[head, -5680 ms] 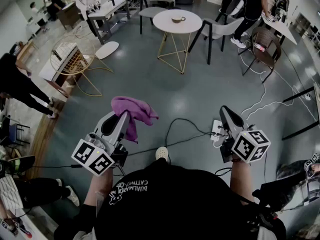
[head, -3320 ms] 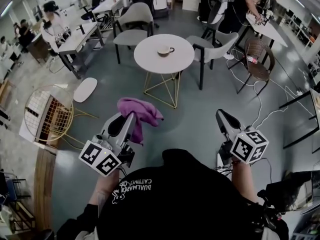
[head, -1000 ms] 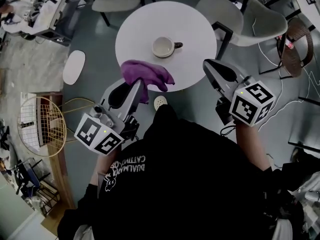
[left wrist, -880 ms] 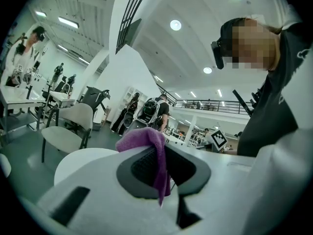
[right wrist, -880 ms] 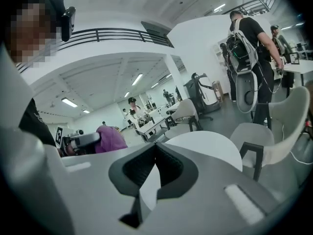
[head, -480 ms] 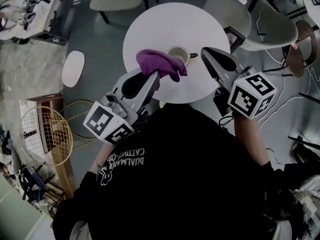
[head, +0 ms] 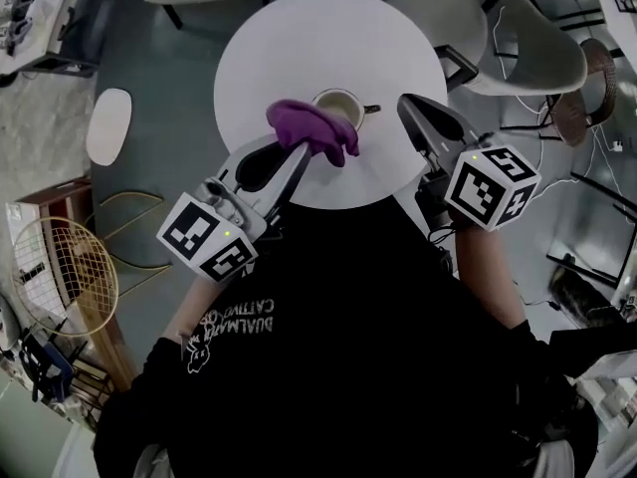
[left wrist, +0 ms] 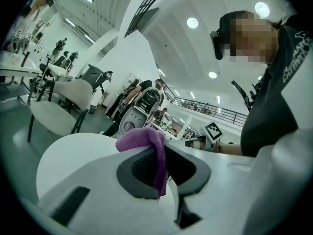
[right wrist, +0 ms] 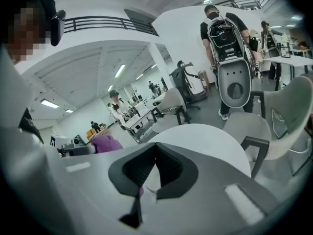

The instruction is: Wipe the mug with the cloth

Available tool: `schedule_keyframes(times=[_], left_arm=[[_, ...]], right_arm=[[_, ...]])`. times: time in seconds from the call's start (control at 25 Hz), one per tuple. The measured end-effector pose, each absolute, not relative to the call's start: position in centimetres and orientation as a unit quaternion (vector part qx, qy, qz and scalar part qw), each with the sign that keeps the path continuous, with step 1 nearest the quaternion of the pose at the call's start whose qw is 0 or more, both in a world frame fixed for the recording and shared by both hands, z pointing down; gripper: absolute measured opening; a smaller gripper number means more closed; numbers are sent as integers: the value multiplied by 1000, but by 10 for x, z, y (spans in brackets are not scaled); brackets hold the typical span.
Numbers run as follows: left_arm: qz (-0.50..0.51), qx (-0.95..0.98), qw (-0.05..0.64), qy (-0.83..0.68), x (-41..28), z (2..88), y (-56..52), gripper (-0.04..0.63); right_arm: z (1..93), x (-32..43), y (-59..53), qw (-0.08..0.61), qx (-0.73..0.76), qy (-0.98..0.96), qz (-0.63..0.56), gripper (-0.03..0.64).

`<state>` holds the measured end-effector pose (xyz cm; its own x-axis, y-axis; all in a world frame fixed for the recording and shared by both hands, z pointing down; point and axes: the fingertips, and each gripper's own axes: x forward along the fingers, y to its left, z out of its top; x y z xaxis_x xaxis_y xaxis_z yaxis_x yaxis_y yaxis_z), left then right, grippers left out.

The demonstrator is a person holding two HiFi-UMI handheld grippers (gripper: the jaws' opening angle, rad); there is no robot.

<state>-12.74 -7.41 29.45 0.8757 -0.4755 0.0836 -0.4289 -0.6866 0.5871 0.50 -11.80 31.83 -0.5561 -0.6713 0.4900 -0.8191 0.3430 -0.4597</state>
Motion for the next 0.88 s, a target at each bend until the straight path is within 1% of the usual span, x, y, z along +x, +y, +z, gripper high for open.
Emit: schedule_keyframes(times=[0.28, 0.52, 0.88], left_arm=[[-35, 883, 343, -318, -120, 327, -84, 37], [-37, 849, 349, -394, -95, 335, -84, 37], [-32, 799, 355, -484, -48, 365, -72, 37]], right_arm=[[360, 9, -143, 110, 396, -823, 393, 9], [386, 13, -155, 163, 301, -854, 391, 9], [416, 6, -145, 234, 123, -918, 295, 9]])
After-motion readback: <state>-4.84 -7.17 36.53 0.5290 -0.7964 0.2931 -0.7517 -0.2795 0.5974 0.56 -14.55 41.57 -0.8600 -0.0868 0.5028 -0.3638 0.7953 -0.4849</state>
